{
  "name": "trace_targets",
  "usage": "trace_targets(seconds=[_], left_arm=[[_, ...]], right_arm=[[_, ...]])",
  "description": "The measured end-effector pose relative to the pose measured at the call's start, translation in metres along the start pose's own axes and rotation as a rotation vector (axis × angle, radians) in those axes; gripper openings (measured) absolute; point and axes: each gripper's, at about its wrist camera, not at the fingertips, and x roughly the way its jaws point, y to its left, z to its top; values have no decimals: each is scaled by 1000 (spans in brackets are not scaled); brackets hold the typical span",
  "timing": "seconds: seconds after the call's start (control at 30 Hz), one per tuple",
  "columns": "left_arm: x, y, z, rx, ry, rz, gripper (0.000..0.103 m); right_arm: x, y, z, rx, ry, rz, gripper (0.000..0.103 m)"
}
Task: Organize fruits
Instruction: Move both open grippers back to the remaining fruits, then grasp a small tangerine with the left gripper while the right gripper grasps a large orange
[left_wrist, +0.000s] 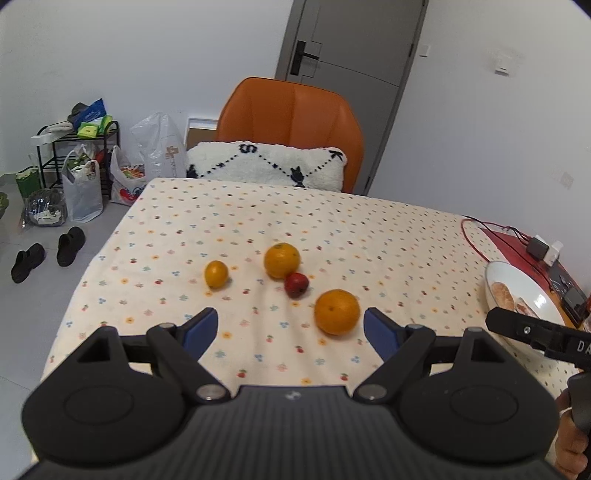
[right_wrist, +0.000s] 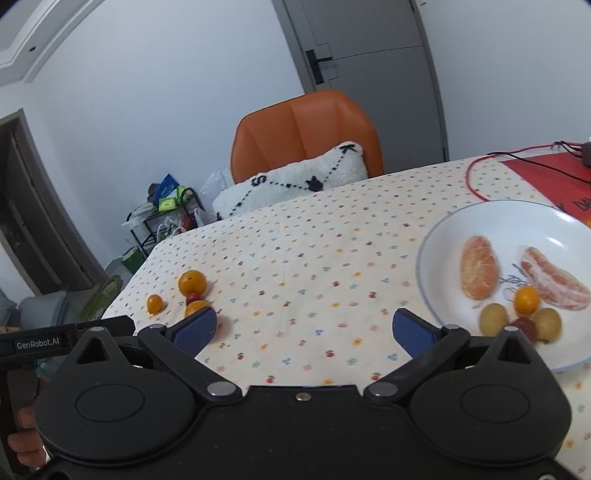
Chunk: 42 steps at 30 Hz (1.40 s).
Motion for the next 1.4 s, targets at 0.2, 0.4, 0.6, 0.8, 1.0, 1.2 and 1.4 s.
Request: trace_targets(seconds=[0.2, 0.4, 0.6, 0.8, 1.0, 1.2, 1.4], left_arm=[[5, 19, 5, -45, -19, 28, 85], [12, 32, 12, -64, -27, 36, 84], [24, 44, 15, -78, -36, 40, 80], [40, 53, 18, -95, -24, 33, 64], [58, 56, 21, -100, -11, 25, 58], [73, 58, 23, -104, 4, 23, 52], [85, 59, 23, -106, 0, 44, 47]], right_arm=[[12, 16, 5, -41, 9, 25, 102], [26, 27, 10, -62, 32, 50, 97], [43, 41, 12, -80, 64, 96, 89], [63, 54, 11, -89, 111, 146, 76], [82, 65, 10, -105, 150, 186, 66], [100, 70, 9, -111, 184, 210, 60], [112, 72, 7, -106, 205, 229, 54]])
